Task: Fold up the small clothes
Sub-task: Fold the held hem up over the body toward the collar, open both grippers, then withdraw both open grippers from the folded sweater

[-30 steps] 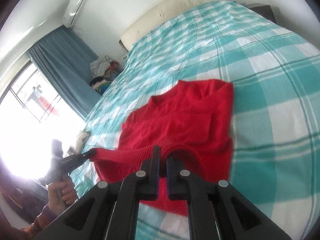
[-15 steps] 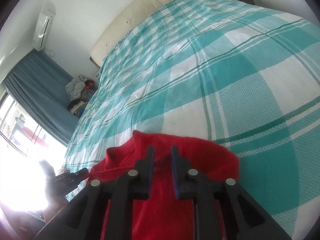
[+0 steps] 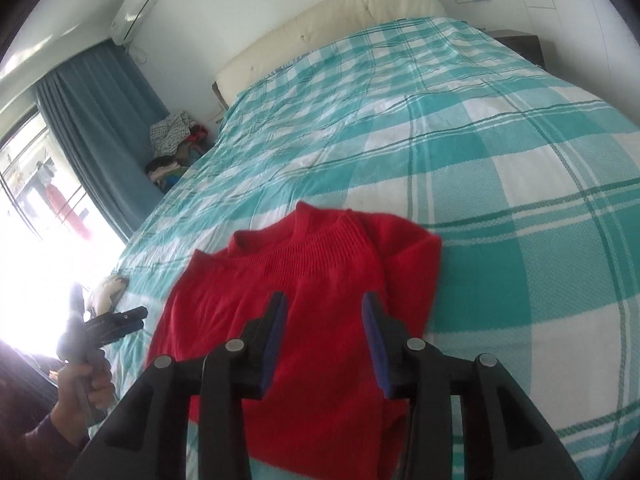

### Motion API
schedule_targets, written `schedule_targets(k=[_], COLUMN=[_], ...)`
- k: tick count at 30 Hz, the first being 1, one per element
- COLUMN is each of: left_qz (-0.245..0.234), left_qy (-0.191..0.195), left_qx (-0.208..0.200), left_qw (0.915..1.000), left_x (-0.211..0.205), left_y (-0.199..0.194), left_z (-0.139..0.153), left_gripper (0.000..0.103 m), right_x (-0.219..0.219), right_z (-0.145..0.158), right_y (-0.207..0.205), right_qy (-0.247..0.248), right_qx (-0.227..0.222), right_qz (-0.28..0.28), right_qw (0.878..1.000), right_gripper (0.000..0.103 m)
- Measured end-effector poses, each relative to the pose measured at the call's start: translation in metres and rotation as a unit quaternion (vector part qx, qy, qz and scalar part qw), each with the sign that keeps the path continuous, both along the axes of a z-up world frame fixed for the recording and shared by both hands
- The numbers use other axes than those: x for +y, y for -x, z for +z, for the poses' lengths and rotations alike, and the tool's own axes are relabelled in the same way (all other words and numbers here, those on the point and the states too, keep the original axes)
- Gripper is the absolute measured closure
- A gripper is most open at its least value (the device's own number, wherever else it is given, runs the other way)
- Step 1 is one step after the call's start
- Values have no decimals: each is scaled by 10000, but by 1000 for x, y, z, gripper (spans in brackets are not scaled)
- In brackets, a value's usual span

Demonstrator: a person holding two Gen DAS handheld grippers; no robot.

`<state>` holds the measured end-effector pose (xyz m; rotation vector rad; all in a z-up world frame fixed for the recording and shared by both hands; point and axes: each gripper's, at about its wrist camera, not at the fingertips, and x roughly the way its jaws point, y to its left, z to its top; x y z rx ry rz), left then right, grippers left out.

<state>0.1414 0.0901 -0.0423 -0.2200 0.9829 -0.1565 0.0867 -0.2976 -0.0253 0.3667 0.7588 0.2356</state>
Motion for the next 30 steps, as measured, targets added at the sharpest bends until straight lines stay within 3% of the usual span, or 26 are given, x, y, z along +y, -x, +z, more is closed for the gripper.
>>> schedule_targets(k=[3, 7, 9, 16, 23, 30], left_qz=[-234, -294, -343, -578, -531, -525], left_qy=[-176, -287, -478, -1237, -1253, -1394], left_qx=[-117, -413, -501, -547, -378, -385], left_qw=[9995, 9983, 9970, 9891, 9900, 9881], left_x=[-13, -28, -39, -68, -68, -73], left_y=[46, 92, 103, 107, 107, 110], left_z=[2, 3, -2, -27, -37, -38], left_gripper=[16, 10, 7, 7, 7, 7], right_x=[5, 2, 0, 4, -1, -8], right_z=[-15, -34, -40, -52, -68, -71], right_y=[36, 70, 81, 104, 107, 109], right_qy=[356, 336, 363, 606, 307, -86], right_qx=[124, 311, 348, 319, 134, 67], right_qz=[86, -33, -141, -275, -250, -242], right_qw=[9993, 9989, 9986, 9973, 9991, 9996], right_gripper=[58, 55, 45, 41, 34, 33])
